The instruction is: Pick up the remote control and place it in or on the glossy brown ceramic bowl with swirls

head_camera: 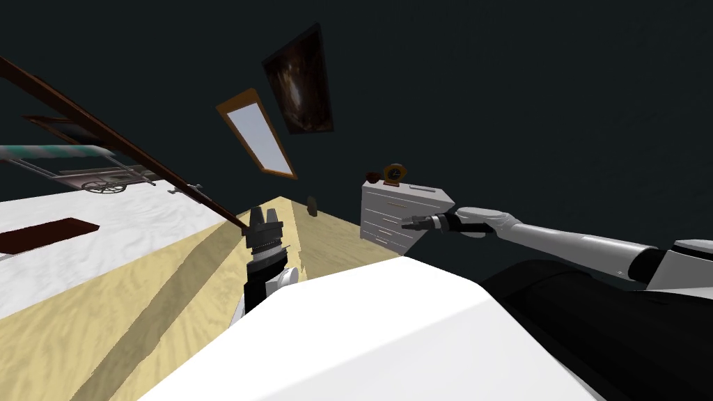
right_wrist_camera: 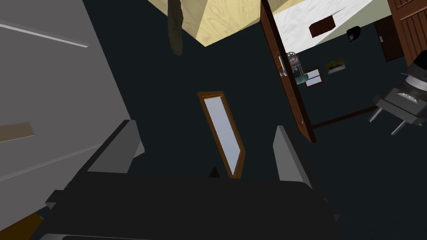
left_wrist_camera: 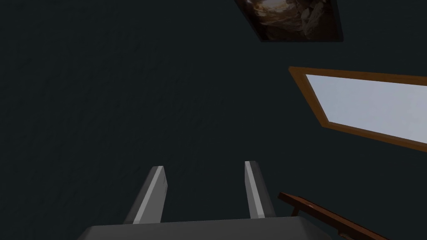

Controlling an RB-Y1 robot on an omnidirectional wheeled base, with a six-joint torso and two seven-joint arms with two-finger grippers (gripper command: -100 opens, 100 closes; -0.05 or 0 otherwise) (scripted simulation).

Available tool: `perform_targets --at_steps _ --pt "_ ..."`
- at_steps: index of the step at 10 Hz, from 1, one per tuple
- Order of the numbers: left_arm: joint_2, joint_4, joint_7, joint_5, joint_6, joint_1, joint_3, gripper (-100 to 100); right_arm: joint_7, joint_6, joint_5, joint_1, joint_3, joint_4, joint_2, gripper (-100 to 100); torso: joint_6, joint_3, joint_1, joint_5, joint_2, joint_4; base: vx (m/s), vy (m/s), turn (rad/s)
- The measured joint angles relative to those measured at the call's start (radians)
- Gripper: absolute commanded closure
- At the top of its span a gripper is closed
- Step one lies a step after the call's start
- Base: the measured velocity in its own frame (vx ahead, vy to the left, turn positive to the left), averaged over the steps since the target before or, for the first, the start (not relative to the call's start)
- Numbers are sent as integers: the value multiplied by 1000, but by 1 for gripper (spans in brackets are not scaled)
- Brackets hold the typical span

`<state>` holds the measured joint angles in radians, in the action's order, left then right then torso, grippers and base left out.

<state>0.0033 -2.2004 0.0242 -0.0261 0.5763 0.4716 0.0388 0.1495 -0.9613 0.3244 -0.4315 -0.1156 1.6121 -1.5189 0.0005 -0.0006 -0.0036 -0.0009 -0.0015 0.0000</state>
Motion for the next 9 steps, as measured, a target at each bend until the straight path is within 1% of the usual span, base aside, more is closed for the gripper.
perform_targets --at_steps 1,2,3,4,5,6,7,8,9 --pt "0 0 0 0 0 0 0 0 5 -8 5 2 5 -15 -33 -100 0 0 0 0 0 0 12 -13 -9" --pt "0 0 0 0 0 0 0 0 8 -7 5 -1 9 -14 -57 -100 1 0 0 0 0 0 30 -20 114" --pt "0 0 0 0 0 0 0 0 10 -15 15 -5 16 -42 -88 -100 0 0 0 0 -1 0 32 -32 80" --pt "0 0 0 0 0 0 0 0 15 -21 22 -3 18 -58 -121 -100 0 -1 0 0 -1 0 41 -44 120" --pt "0 0 0 0 0 0 0 0 17 -28 26 -25 37 -79 -161 -100 0 -1 -1 0 -2 0 37 -42 63" --pt "0 0 0 0 0 0 0 0 19 -34 34 -23 38 -97 -196 -100 1 -1 -1 0 -2 0 50 -32 125" --pt "0 0 0 0 0 0 0 0 26 -46 54 -10 31 -128 -227 -100 0 -1 -1 0 -2 -1 45 -37 59" --pt "0 0 0 0 0 0 0 0 32 -55 59 -14 35 -148 -264 -100 1 -1 -1 0 -2 -1 57 -57 122" --pt "0 0 0 0 0 0 0 0 30 -63 65 -35 47 -174 -302 -100 0 -2 -2 -1 -3 -1 54 -61 50"
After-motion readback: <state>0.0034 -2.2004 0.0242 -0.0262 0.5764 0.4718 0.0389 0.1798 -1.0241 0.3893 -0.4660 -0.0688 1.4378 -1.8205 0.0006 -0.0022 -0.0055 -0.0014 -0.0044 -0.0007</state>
